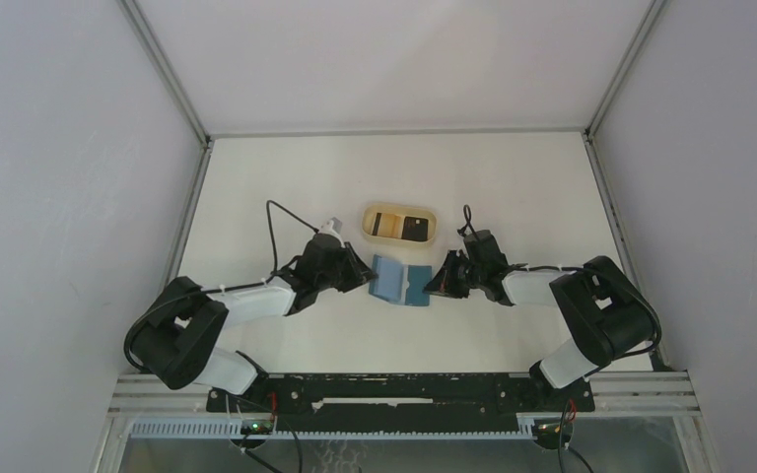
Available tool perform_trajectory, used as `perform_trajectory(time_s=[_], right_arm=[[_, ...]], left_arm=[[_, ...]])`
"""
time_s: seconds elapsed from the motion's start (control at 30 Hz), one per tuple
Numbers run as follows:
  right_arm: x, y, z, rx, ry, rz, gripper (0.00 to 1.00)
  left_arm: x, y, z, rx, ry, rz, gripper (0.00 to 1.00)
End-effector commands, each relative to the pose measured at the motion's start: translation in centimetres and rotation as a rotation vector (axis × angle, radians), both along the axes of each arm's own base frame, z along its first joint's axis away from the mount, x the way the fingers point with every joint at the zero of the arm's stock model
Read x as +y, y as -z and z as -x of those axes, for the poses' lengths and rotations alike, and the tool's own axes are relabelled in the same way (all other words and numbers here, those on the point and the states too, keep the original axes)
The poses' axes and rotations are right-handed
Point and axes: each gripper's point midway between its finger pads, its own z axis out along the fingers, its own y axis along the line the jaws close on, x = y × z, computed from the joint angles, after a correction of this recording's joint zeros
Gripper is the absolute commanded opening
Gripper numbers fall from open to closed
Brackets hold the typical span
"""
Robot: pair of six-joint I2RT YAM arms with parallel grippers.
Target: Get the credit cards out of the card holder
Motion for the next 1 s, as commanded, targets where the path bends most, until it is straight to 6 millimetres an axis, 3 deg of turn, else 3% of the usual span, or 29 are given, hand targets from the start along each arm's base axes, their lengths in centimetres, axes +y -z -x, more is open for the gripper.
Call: perform_trajectory(time_s=[0.0,0.23,0.43,0.67,0.73,0.8,0.97], right_arm=[[0.2,-0.3,-0.7,-0.034,-0.015,0.001,0.00],[0.3,0.0,-0.6,-0.026,-0.020,0.000,0.00],[0.3,0.0,-0.6,-0.025,-0.022,0.000,0.00],[0.3,0.0,-0.5,-0.026,-0.025,0.000,0.00],[0.3,0.0,-0.6,-0.027,-0.023,0.001,0.00],[0.3,0.0,-0.6,-0.028,-0.024,0.000,0.00],[0.2,-0.1,-0.6,-0.028,-0.022,-0.001,0.00]], left_arm=[[0.3,-1.5,-0.6,-0.046,-0.013,0.037,0.21],[0.7,-1.5,-0.6,-0.047,-0.018,0.033,0.22],[0.2,-1.4,-0.5,-0.036,0.002,0.053,0.15],[-0.6,-1.1,-0.4,-0.019,0.035,0.068,0.22],[-0.6,-1.2,-0.4,-0.023,0.037,0.067,0.16],[-0.5,-1.3,-0.5,-0.025,0.037,0.064,0.01],[-0.4,-1.5,-0.5,-0.033,0.034,0.058,0.00]])
